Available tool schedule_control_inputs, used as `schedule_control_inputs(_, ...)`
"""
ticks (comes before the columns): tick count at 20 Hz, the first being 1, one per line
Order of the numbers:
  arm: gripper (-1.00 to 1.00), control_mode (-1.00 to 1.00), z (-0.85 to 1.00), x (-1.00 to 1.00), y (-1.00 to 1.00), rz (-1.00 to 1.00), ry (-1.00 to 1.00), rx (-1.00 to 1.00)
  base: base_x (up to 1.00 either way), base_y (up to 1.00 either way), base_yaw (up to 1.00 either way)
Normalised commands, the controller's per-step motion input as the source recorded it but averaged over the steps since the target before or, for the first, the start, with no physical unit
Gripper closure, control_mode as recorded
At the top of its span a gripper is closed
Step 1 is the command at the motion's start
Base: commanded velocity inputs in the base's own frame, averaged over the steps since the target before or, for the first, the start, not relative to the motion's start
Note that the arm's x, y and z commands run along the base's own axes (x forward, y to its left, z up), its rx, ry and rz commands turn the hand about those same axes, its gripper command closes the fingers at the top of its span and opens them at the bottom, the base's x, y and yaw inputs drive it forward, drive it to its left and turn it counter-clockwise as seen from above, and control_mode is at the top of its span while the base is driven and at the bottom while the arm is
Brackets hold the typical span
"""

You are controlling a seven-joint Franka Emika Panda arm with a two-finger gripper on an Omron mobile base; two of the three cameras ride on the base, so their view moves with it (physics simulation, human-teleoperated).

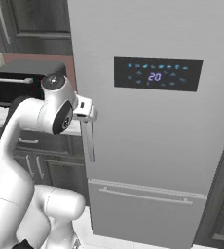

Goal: Retrieve the sausage and cheese from the fridge and place them on the cutting board on the counter.

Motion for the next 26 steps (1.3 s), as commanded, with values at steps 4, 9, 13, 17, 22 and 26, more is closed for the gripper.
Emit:
schedule_control_inputs(4, -1.0, -1.0, -0.87, 0.0, 0.0, 0.0, -0.59, 0.0, 0.0, 0.0, 0.0)
schedule_control_inputs(9, -1.0, -1.0, -0.75, 0.07, 0.0, -0.03, -0.19, 0.12, 0.0, 0.0, 0.0)
schedule_control_inputs(13, -1.0, -1.0, -0.31, 0.17, 0.0, -0.04, 0.02, 0.17, 0.0, 0.0, 0.0)
schedule_control_inputs(17, -1.0, -1.0, -0.23, 0.07, 0.0, -0.02, 0.0, 0.04, 0.0, 0.0, 0.0)
schedule_control_inputs(22, -1.0, -1.0, -0.25, 0.42, 0.01, -0.06, -0.01, 0.0, 0.0, 0.0, 0.0)
schedule_control_inputs(26, -1.0, -1.0, -0.21, 0.81, 0.08, -0.1, 0.0, 0.0, 0.0, 0.0, 0.0)
